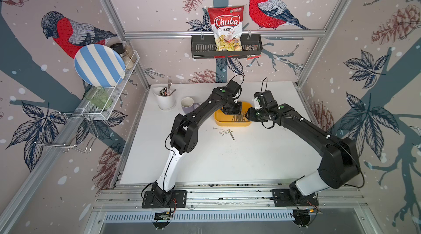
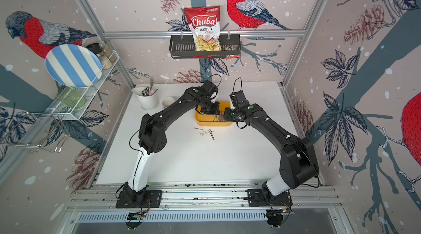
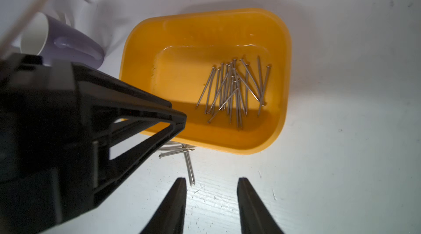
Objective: Put the nails on the desktop into the storage box
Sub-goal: Place the nail in the storage box, then move the nail to the center of the board.
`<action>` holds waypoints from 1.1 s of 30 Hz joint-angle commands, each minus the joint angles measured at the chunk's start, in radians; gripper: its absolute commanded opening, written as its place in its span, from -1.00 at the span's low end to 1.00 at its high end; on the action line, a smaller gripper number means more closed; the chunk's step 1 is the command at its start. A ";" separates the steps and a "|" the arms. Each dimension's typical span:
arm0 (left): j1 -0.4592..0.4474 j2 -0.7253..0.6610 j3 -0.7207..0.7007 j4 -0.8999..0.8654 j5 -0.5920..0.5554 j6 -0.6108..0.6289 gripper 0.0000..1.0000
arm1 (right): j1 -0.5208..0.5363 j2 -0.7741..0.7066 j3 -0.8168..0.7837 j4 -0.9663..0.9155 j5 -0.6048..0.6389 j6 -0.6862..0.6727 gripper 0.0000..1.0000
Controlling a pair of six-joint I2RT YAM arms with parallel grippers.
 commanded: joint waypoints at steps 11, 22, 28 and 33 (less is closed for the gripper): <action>0.164 -0.557 -0.777 0.197 -0.173 -0.092 -0.26 | 0.298 0.267 0.179 -0.026 -0.023 -0.294 -0.17; 0.219 -0.730 -0.984 0.192 -0.216 -0.137 -0.13 | 0.348 0.524 0.338 -0.030 0.032 -0.347 -0.14; 0.224 -0.733 -0.989 0.182 -0.213 -0.129 -0.11 | 0.314 0.577 0.390 -0.033 0.063 -0.342 -0.14; 0.227 -0.715 -0.989 0.188 -0.206 -0.123 -0.08 | 0.284 0.597 0.397 -0.031 0.063 -0.345 -0.13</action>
